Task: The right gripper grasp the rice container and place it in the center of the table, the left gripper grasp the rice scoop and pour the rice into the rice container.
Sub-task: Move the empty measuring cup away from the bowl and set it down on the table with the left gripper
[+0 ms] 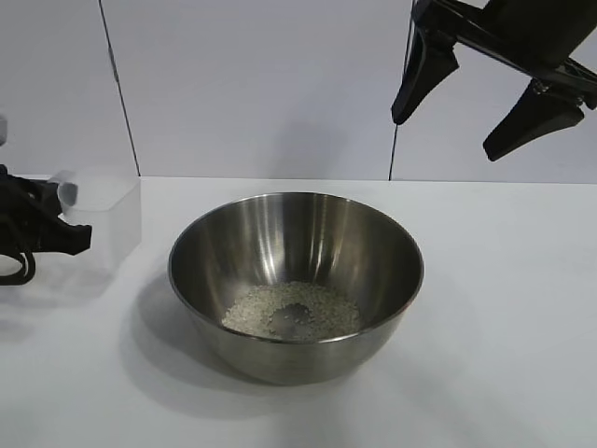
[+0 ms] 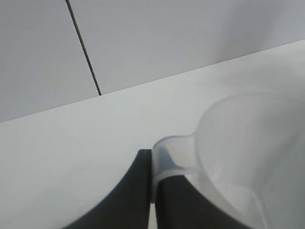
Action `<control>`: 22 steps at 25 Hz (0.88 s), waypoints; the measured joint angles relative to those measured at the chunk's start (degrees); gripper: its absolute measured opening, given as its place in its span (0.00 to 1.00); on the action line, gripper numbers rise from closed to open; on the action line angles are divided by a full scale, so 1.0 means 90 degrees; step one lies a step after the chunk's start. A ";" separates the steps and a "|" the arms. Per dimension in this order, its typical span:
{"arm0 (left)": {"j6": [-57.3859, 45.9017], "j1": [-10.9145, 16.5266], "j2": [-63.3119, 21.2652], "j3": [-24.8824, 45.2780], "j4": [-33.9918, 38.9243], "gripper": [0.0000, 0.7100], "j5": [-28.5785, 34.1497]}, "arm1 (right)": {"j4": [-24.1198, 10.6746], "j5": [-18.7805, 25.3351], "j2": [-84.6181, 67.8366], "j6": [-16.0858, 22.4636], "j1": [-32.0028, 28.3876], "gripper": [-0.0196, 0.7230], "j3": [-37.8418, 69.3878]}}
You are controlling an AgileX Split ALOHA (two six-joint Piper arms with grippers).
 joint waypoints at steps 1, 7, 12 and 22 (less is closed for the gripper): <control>0.0000 0.0000 0.0112 -0.0052 0.0035 0.01 -0.0005 | 0.0000 0.0000 0.0000 0.0000 0.0000 0.91 0.0000; -0.0078 0.0000 0.0687 -0.0363 0.0170 0.01 -0.0005 | 0.0013 -0.0005 0.0000 0.0006 0.0000 0.91 0.0000; -0.0109 0.0000 0.0938 -0.0524 0.0318 0.01 -0.0012 | 0.0018 -0.0020 0.0000 0.0006 0.0000 0.91 0.0000; -0.0147 0.0000 0.1168 -0.0540 0.0366 0.15 -0.0018 | 0.0018 -0.0038 0.0000 0.0012 0.0000 0.91 0.0000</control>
